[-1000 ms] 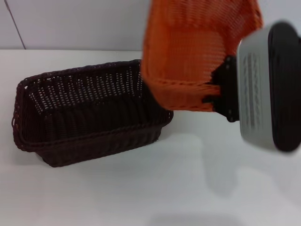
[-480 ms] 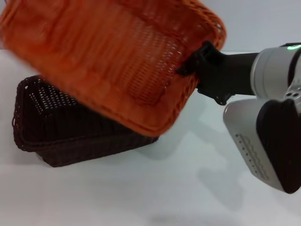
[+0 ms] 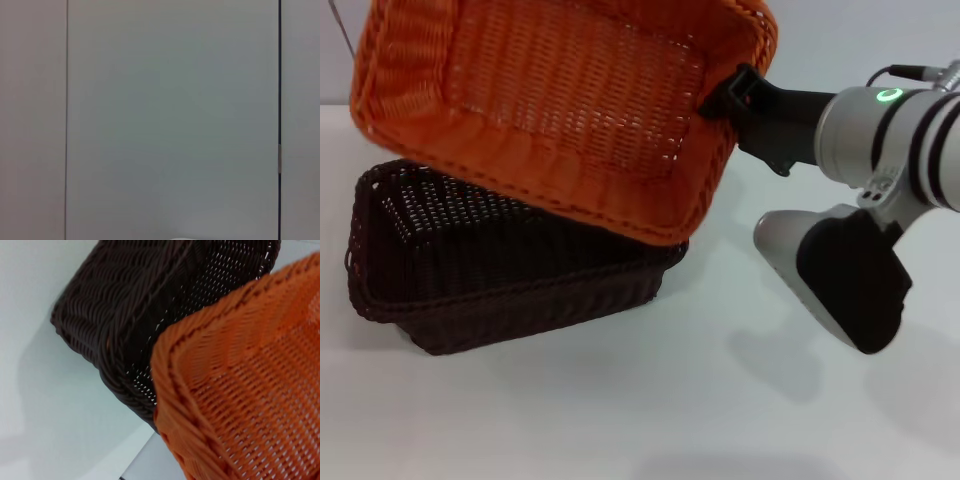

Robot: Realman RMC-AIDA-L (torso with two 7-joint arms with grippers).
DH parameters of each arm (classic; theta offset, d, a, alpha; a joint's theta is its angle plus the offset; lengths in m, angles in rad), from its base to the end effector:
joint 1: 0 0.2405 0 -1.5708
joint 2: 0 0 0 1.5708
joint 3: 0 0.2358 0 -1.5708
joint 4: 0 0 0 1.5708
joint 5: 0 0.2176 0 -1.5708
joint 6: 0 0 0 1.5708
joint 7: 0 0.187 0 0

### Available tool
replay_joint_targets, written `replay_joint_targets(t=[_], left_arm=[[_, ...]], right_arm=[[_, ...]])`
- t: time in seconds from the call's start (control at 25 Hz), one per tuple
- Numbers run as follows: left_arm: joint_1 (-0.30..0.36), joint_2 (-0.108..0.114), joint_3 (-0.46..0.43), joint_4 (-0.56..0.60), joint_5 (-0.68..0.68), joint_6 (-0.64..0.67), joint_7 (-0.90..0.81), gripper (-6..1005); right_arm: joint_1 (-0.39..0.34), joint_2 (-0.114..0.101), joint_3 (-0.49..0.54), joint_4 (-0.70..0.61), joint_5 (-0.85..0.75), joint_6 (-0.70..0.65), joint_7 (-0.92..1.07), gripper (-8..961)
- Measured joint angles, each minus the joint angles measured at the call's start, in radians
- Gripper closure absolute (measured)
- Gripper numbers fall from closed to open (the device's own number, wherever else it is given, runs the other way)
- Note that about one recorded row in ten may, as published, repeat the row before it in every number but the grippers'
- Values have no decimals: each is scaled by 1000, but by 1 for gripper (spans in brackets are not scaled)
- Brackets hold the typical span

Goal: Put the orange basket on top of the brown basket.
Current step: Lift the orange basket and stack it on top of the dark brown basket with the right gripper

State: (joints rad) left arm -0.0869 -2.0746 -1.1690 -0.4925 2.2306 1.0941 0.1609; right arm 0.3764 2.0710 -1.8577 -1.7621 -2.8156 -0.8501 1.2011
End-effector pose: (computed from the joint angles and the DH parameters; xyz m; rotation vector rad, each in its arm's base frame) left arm -0.3881 0.3008 0.0468 -1.1514 -0.6595 -0.4795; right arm 0.0592 0.3811 -0.0315 -1.8715 -1.5294 -0.6941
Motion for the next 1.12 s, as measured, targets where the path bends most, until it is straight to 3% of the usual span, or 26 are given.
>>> replay_joint_targets(t=[0.4,1.12], left_arm=[[-8,1,1,-3,-3,-6,0,191],[1,3,33,-25,-5,-11,1,190]], right_arm=[[60,-6,-31,90,39,8,-5,775],[34,-13,-78,116,57,11,17,787]])
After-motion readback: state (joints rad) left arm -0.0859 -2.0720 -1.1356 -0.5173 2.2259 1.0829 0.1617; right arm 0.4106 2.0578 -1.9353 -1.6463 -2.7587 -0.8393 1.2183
